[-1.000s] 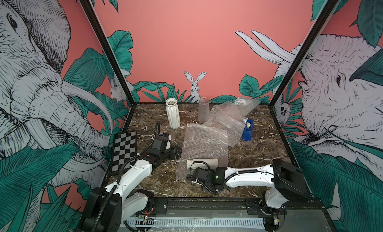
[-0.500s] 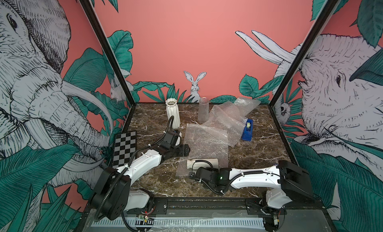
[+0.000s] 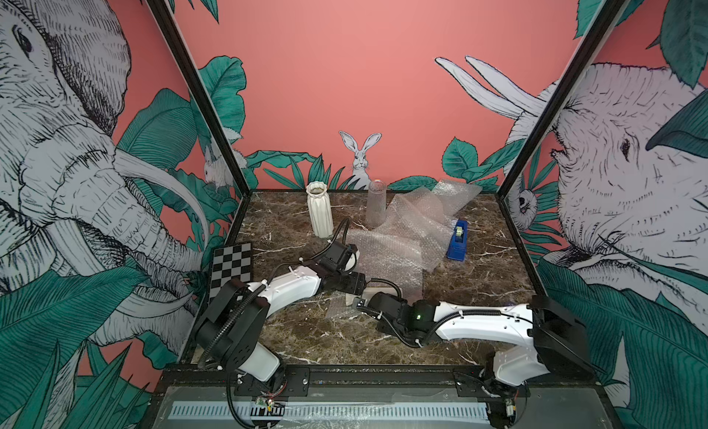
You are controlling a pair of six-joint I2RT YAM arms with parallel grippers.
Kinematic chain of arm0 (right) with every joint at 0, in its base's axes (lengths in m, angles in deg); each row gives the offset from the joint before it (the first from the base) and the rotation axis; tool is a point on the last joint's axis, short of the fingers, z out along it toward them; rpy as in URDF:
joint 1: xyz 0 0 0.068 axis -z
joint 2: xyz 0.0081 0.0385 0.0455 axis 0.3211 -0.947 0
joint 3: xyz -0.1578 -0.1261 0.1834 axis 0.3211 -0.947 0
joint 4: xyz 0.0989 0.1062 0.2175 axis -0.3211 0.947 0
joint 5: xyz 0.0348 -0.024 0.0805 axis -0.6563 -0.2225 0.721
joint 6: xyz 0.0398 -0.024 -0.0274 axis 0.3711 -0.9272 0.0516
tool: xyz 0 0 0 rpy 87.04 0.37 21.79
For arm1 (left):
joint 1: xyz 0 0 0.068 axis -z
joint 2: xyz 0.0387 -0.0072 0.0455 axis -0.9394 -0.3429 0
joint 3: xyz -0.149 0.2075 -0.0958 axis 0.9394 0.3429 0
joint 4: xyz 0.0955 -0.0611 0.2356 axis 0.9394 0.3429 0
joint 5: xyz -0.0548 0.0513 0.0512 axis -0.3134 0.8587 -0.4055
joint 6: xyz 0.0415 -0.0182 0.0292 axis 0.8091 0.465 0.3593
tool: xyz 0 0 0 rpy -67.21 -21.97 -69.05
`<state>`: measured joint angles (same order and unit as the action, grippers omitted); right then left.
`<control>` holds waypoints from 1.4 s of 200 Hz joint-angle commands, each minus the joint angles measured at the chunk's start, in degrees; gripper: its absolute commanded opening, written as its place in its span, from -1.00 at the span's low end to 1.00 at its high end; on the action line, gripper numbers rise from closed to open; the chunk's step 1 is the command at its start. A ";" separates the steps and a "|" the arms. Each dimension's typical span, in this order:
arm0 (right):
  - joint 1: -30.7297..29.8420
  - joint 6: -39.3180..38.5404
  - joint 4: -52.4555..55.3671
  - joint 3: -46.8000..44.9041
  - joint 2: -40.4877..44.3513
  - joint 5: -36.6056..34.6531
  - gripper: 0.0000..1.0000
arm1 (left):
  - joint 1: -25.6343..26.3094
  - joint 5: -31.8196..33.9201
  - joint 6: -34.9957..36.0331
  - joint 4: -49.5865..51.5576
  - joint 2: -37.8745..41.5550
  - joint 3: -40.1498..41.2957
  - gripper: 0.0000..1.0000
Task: Wrap vases in bubble wrap
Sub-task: Wrap the vase in bubble wrap.
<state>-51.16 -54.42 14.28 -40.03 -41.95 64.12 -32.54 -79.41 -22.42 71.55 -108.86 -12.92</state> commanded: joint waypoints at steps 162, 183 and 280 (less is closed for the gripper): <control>10.02 1.98 -5.77 1.58 -2.96 5.81 -0.23 | 0.30 -2.21 2.68 -3.52 -1.62 -1.29 0.08; 10.38 2.30 -5.61 1.54 -3.69 6.69 -0.21 | 0.30 -0.53 1.82 -3.43 -0.21 -1.44 0.16; 10.79 0.87 -6.20 1.04 -1.14 9.00 -0.41 | 0.30 1.03 1.85 -2.46 0.76 -2.72 0.11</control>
<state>-40.71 -52.81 8.66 -38.57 -44.42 72.67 -32.54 -78.12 -20.10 69.05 -107.90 -15.55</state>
